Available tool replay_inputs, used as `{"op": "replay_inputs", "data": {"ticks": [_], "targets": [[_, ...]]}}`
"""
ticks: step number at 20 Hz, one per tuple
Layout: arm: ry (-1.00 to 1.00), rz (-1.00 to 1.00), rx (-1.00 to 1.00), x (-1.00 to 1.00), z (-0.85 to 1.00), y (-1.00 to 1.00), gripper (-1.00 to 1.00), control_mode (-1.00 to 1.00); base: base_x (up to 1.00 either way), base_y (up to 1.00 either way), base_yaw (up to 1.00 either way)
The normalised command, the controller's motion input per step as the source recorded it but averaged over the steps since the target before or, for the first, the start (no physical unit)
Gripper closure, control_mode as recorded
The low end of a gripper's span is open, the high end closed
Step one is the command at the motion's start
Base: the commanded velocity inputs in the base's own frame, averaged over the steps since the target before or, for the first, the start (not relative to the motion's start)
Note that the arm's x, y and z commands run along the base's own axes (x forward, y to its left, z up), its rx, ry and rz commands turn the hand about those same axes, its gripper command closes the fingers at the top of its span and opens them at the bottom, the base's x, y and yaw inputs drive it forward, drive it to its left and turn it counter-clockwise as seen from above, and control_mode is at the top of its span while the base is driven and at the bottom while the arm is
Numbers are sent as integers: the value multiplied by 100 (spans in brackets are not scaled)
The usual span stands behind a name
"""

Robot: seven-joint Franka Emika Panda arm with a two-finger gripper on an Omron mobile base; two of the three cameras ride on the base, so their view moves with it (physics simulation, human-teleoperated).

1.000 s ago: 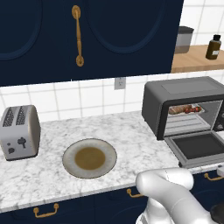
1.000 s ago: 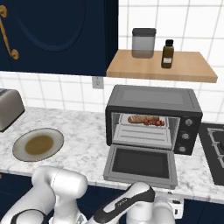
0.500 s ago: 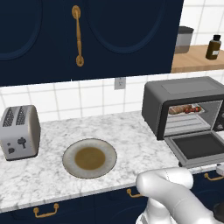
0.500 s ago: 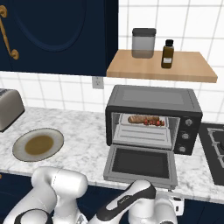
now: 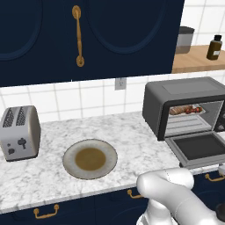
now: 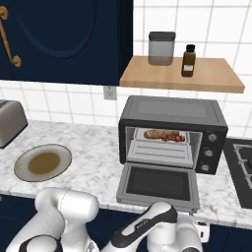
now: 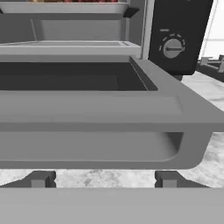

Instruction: Pick up the kebab skewer and baguette bread, and place them inside the toaster oven. Close the toaster oven door and start by setting the timer.

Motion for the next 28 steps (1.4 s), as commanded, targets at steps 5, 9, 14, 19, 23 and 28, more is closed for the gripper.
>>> {"op": "replay_inputs", "data": {"ticks": [5, 9, 14, 19, 23, 28], "targets": [[0, 0, 0, 35, 39, 4, -100, -100, 0, 0, 0], [0, 0, 0, 38, 54, 11, -100, -100, 0, 0, 0], [0, 0, 0, 40, 53, 7, -100, -100, 0, 0, 0], [0, 0, 0, 48, 50, 3, -100, -100, 0, 0, 0], [0, 0, 0, 51, 51, 3, -100, -100, 0, 0, 0], [0, 0, 1, 50, 55, 2, -100, -100, 0, 0, 0]]}}
